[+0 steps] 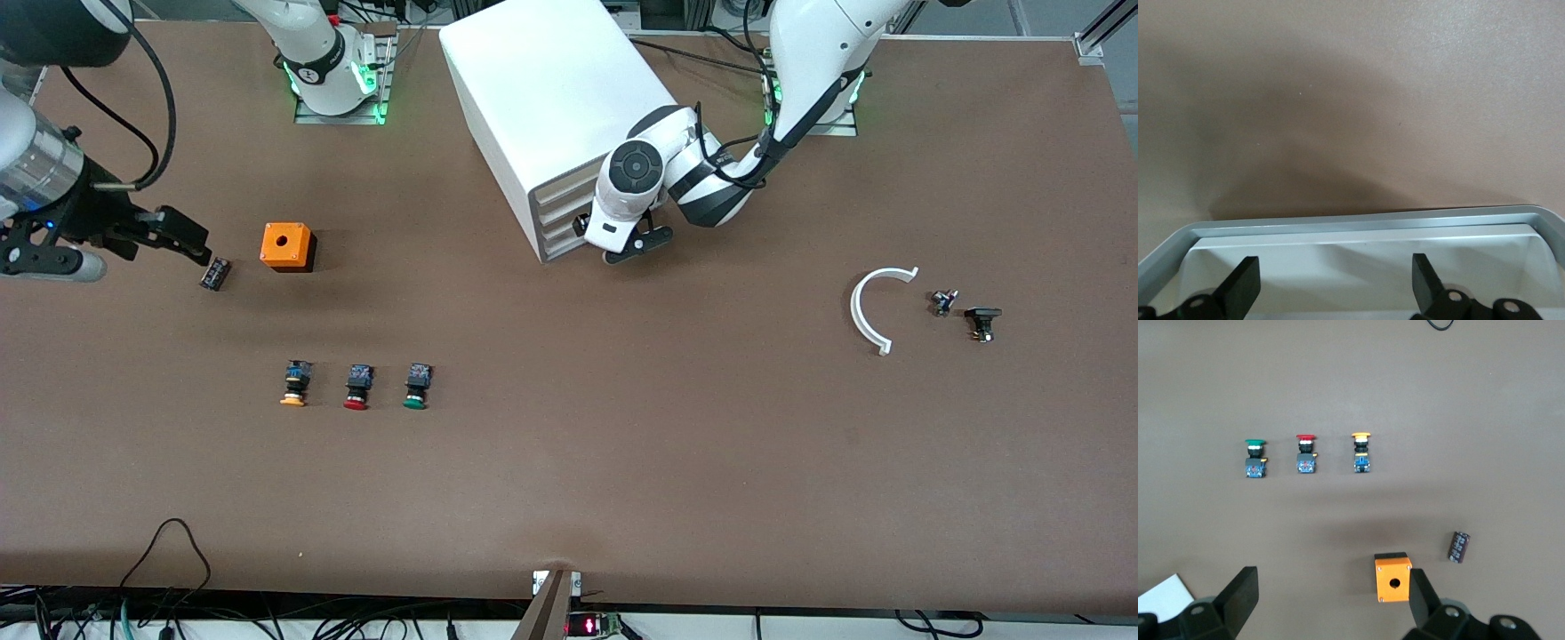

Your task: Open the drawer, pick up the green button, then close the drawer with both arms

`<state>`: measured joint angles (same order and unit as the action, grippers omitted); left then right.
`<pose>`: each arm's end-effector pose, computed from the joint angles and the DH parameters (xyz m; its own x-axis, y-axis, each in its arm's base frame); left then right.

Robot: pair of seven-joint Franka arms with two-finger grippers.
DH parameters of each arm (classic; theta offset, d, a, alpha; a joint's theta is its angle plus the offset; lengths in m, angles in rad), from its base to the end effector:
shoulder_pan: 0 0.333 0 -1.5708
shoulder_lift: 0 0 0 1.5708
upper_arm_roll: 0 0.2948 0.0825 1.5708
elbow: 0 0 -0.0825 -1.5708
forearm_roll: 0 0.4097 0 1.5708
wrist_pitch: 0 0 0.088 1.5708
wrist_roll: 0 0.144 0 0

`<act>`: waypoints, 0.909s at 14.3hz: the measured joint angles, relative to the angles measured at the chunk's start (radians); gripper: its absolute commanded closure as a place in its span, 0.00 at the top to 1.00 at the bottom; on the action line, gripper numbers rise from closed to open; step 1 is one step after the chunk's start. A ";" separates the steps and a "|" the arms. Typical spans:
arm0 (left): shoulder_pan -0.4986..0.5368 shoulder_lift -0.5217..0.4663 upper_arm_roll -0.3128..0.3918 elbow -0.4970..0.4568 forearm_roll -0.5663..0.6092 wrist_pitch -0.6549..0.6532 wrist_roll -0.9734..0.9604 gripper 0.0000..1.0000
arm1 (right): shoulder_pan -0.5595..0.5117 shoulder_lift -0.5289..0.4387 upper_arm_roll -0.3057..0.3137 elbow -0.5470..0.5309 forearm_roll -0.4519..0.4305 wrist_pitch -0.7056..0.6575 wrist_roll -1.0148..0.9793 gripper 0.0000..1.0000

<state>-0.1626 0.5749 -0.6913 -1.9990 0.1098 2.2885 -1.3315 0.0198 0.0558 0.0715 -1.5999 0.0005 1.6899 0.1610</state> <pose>0.3793 -0.4552 0.1465 0.8519 0.4257 -0.3050 0.4261 -0.9020 -0.0689 0.6044 0.0546 0.5294 0.9970 -0.0700 0.0332 -0.0697 -0.9975 -0.0099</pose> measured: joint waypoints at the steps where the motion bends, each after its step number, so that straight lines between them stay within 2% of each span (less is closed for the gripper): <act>1: 0.001 0.000 0.000 0.000 -0.003 -0.001 0.000 1.00 | 0.000 -0.011 0.000 0.000 0.000 -0.007 -0.005 1.00; 9: 0.036 -0.004 -0.009 0.018 -0.006 -0.020 0.041 1.00 | 0.000 -0.080 -0.002 -0.055 0.000 -0.016 -0.058 1.00; 13: 0.134 -0.032 -0.013 0.132 -0.006 -0.214 0.197 1.00 | 0.000 -0.109 -0.007 -0.086 0.000 -0.016 -0.060 1.00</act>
<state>-0.0283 0.5428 -0.7045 -1.8671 0.1041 2.0745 -1.1346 0.0195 -0.0537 0.0648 -1.6858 0.0010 1.6739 0.1014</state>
